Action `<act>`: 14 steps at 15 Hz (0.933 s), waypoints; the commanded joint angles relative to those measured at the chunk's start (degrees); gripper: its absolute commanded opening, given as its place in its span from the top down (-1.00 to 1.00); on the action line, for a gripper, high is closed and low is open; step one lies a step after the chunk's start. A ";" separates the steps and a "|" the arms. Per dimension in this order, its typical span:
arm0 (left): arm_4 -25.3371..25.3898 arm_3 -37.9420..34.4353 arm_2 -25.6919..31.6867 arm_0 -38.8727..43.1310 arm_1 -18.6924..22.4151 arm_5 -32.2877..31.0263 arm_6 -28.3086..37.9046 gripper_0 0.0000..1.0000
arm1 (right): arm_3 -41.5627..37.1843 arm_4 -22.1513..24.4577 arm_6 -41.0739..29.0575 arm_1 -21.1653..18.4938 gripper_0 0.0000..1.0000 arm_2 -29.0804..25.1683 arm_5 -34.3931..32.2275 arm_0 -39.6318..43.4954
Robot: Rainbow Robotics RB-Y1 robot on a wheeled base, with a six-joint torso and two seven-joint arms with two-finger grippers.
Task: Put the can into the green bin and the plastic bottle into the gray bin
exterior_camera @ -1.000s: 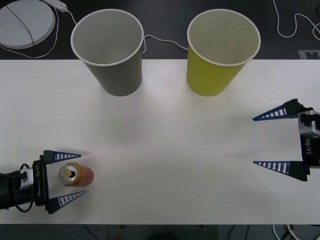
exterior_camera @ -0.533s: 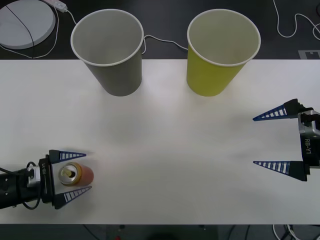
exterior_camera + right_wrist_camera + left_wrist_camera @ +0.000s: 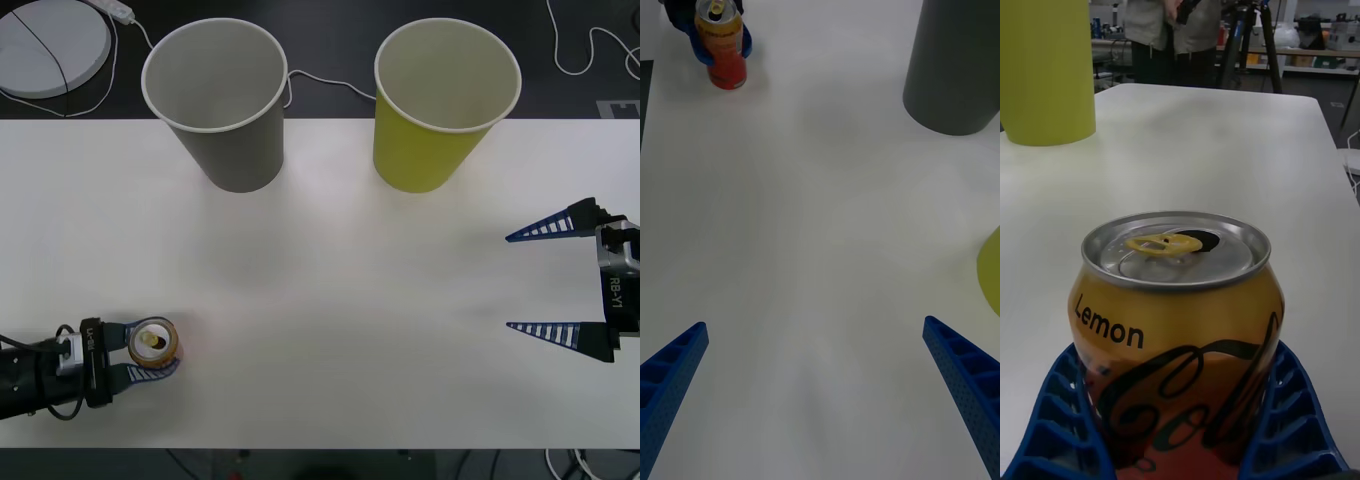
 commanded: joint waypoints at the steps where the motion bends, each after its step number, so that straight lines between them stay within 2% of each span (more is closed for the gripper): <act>1: 0.24 -0.28 0.11 -0.22 0.27 -0.03 0.70 1.00 | 0.00 0.00 0.00 0.00 -1.00 0.00 0.00 0.00; 3: 0.33 -0.80 0.20 -0.49 1.06 -0.03 1.84 1.00 | 0.00 0.00 0.00 0.00 -1.00 0.00 0.00 0.00; 7: -0.64 -5.64 1.34 -0.49 5.54 0.59 12.30 1.00 | 0.00 0.00 0.00 0.00 -1.00 0.00 0.00 0.00; 14: -18.04 -19.08 14.96 -0.49 12.84 1.55 33.13 1.00 | 0.00 0.00 0.00 0.00 -1.00 0.00 0.00 0.00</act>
